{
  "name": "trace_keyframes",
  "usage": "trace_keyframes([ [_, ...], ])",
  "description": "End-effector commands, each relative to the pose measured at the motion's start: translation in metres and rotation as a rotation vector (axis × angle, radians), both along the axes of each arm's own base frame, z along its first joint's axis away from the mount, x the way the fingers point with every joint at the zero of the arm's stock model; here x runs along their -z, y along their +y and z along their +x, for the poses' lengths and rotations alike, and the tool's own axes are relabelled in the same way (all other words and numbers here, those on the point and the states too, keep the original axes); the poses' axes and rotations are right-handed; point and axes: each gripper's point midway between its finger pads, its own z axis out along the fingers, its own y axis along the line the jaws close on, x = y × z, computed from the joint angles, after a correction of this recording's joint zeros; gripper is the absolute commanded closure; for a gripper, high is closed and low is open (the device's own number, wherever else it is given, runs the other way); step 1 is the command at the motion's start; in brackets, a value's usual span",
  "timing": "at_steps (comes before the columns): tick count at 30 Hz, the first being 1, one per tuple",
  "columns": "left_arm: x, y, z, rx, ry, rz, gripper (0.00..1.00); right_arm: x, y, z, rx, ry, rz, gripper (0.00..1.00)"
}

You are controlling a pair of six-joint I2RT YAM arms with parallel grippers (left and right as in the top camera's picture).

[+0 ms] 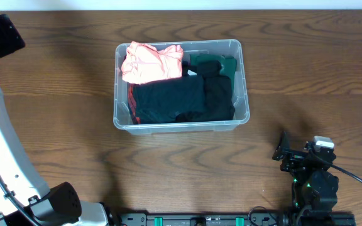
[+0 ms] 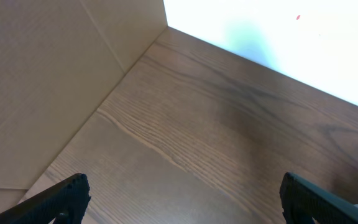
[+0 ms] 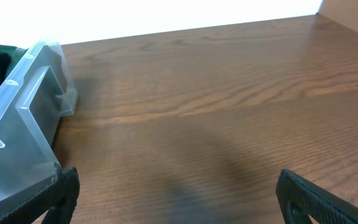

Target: Pack container

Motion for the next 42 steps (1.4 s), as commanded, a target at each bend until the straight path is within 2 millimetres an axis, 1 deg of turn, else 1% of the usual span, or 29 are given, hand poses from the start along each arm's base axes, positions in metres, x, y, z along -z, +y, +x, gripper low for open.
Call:
trace_keyframes([
  [1, 0.005, 0.004, 0.0, -0.009, 0.019, 0.005, 0.02, 0.001, 0.002, 0.0, -0.012, -0.003, -0.013, 0.01],
  [21, 0.005, 0.004, -0.001, -0.009, 0.019, 0.005, 0.02, 0.001, 0.002, 0.0, -0.012, -0.003, -0.013, 0.01],
  [23, 0.002, 0.001, -0.002, -0.004, 0.013, 0.008, 0.02, 0.001, 0.002, 0.0, -0.012, -0.003, -0.013, 0.01],
  [25, -0.009, -0.006, -0.006, 0.007, -0.01, 0.018, 0.02, 0.001, 0.002, 0.0, -0.012, -0.003, -0.013, 0.01],
  [27, -0.024, -0.018, -0.012, 0.028, -0.047, 0.034, 0.02, 0.001, 0.002, 0.0, -0.012, -0.003, -0.013, 0.01],
  [29, -0.044, -0.037, -0.02, 0.065, -0.096, 0.052, 0.02, 0.001, 0.002, 0.0, -0.012, -0.003, -0.013, 0.01],
  [32, -0.074, -0.075, -0.032, 0.146, -0.174, 0.076, 0.02, 0.001, 0.002, 0.0, -0.012, -0.003, -0.013, 0.01],
  [35, -0.096, -0.113, -0.046, 0.242, -0.241, 0.087, 0.02, 0.001, 0.002, 0.0, -0.012, -0.003, -0.013, 0.01],
  [37, -0.103, -0.133, -0.06, 0.294, -0.259, 0.085, 0.02, 0.001, 0.002, 0.0, -0.011, -0.003, -0.013, 0.01],
  [39, -0.103, -0.146, -0.077, 0.328, -0.257, 0.081, 0.02, 0.001, 0.002, 0.0, -0.012, -0.003, -0.013, 0.01],
  [40, -0.102, -0.151, -0.088, 0.34, -0.253, 0.074, 0.02, 0.001, 0.002, 0.0, -0.012, -0.003, -0.013, 0.01],
  [42, -0.097, -0.161, -0.103, 0.376, -0.253, 0.047, 0.02, 0.001, 0.002, 0.0, -0.012, -0.003, -0.013, 0.01],
])
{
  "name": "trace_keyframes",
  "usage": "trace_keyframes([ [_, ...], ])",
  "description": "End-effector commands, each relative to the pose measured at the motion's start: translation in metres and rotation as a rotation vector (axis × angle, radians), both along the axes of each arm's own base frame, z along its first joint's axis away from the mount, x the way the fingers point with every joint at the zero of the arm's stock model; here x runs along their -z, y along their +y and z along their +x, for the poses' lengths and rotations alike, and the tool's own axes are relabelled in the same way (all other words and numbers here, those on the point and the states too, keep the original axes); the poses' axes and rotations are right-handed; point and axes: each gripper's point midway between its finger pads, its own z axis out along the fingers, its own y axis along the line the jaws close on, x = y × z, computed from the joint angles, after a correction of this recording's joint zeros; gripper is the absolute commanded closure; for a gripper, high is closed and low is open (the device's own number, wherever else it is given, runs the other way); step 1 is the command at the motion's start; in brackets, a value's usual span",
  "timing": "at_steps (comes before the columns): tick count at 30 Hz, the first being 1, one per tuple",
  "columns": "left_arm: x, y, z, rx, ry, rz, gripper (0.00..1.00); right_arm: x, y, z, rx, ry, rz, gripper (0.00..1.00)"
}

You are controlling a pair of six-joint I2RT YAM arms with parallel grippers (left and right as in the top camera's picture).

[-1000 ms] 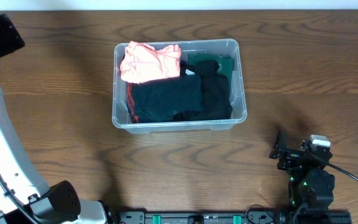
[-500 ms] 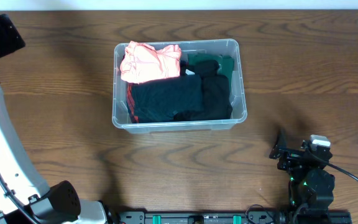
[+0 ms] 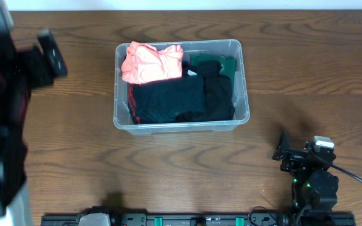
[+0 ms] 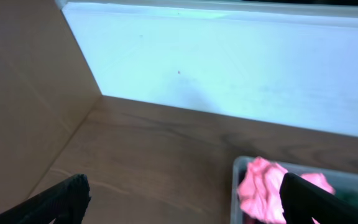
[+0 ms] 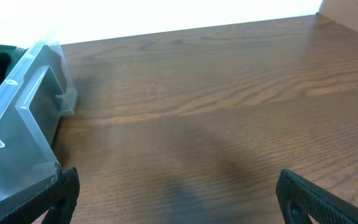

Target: Pack container

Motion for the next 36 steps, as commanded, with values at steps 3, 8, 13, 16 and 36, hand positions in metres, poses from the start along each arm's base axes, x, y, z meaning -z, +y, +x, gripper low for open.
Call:
trace_keyframes([
  [3, 0.03, -0.019, -0.029, 0.074, 0.038, -0.027, 0.02, 0.0, 0.002, 0.0, -0.012, -0.003, -0.013, 0.01],
  [8, 0.07, -0.021, -0.052, 0.077, -0.001, -0.024, 0.02, 0.0, 0.002, 0.0, -0.012, -0.003, -0.013, 0.01],
  [13, 0.11, -0.031, -0.071, 0.13, -0.071, -0.037, 0.02, 0.0, 0.002, 0.0, -0.012, -0.003, -0.013, 0.01],
  [16, 0.128, -0.042, -0.081, 0.186, -0.123, -0.051, 0.02, 0.0, 0.002, 0.0, -0.012, -0.003, -0.013, 0.01],
  [36, 0.211, -0.059, -0.112, 0.279, -0.253, -0.053, 0.02, 0.0, 0.002, 0.0, -0.012, -0.003, -0.013, 0.01],
])
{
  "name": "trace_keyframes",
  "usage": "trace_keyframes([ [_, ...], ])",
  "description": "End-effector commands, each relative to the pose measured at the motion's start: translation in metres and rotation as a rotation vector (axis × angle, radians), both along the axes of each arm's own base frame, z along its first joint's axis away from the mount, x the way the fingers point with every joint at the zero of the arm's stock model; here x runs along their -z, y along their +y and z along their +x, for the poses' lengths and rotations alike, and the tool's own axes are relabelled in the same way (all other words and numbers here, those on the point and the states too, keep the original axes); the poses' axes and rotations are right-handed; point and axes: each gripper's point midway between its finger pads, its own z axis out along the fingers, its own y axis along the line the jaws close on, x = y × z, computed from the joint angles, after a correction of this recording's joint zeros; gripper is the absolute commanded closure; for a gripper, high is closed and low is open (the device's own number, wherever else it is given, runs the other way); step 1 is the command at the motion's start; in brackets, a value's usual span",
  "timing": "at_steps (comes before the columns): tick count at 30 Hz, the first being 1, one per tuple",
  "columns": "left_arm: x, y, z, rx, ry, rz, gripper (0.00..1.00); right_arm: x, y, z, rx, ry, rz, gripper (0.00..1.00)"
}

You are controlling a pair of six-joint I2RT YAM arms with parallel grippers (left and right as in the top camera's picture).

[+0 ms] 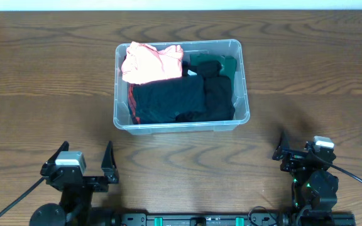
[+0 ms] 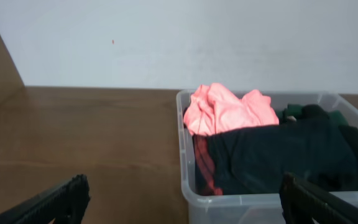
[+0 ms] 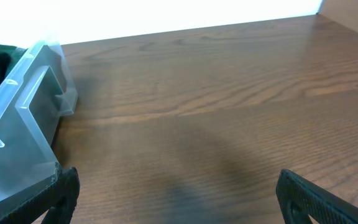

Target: Pack container

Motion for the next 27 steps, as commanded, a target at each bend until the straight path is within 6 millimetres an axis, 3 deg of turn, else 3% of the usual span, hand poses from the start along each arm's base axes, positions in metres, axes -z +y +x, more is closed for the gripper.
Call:
trace_keyframes([
  [1, 0.014, -0.003, 0.006, 0.017, -0.022, -0.002, 0.02, 0.0, 0.002, 0.0, -0.012, -0.002, -0.013, 0.01],
  [13, 0.072, -0.01, 0.047, 0.054, -0.044, 0.001, 0.02, 0.0, 0.002, 0.0, -0.012, -0.002, -0.013, 0.01],
  [27, 0.14, -0.024, 0.054, 0.115, 0.099, 0.002, 0.02, 0.0, 0.002, 0.0, -0.012, -0.002, -0.013, 0.01],
])
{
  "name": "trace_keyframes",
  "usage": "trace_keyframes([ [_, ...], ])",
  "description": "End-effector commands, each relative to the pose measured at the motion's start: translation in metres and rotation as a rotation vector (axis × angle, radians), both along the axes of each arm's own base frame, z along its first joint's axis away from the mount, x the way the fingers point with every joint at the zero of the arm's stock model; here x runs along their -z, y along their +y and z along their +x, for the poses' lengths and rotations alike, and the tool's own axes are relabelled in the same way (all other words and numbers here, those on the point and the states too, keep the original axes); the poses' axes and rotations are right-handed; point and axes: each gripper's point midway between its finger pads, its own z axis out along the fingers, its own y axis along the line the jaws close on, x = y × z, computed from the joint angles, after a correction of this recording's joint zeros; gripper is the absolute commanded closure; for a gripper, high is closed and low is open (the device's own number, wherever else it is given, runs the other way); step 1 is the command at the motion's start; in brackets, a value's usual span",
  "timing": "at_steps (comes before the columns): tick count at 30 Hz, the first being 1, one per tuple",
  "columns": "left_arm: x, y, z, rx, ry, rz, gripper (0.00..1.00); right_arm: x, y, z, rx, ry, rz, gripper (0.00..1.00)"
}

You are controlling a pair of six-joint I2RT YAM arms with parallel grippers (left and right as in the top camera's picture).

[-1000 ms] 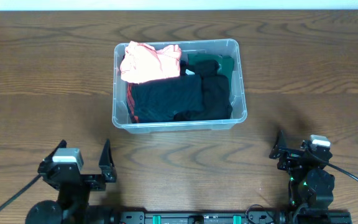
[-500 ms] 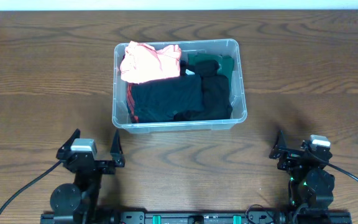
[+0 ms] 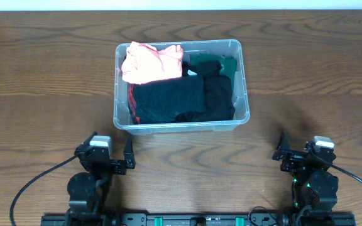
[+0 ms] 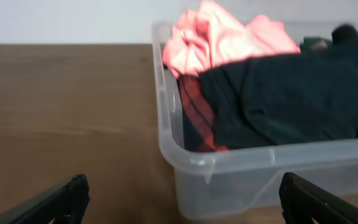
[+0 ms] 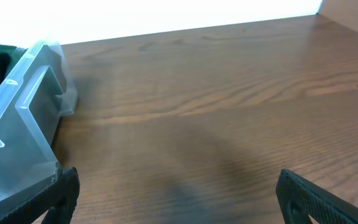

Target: Pack container

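A clear plastic container (image 3: 243,85) stands mid-table, holding a pink garment (image 3: 151,63), black clothes (image 3: 168,100) and a green piece (image 3: 224,63). My left gripper (image 3: 104,155) sits low just in front of the container's front left corner, open and empty. In the left wrist view the container's rim (image 4: 216,158) fills the frame close ahead, with the pink garment (image 4: 222,34) at the back and the left gripper (image 4: 182,196) spread wide. My right gripper (image 3: 301,150) rests open and empty at the front right; from it the container's corner (image 5: 33,81) shows at the left.
The brown wooden table (image 3: 319,69) surrounds the container. Cables run from both arm bases along the front edge. A pale wall lies behind the table in the wrist views.
My left gripper has moved right and closer to the container's front left corner; the container now looms larger in its wrist view. The right arm and the clothes have not changed.
My left arm was first raised at the far left, its camera on the table's back corner. Then it showed blurred at the left, with the pink garment in its view. Then it sat low at the front left, and now nearer the container. The right arm stayed still.
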Motion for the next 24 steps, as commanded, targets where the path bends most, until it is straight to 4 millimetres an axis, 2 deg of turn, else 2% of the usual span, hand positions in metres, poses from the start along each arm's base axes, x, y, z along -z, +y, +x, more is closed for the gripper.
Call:
trace_keyframes([
  [1, 0.007, -0.007, 0.0, 0.035, 0.008, 0.0, 0.02, 0.0, 0.002, 0.0, -0.012, -0.002, -0.013, 0.01],
  [6, 0.017, -0.014, -0.001, 0.064, 0.028, 0.002, 0.02, 0.0, 0.002, 0.0, -0.012, -0.002, -0.013, 0.01],
  [12, 0.017, -0.02, -0.002, 0.092, 0.026, 0.002, 0.02, 0.0, 0.002, 0.0, -0.012, -0.002, -0.013, 0.01],
  [24, 0.017, -0.021, -0.002, 0.093, 0.027, 0.003, 0.02, 0.0, 0.002, 0.0, -0.012, -0.002, -0.013, 0.01],
])
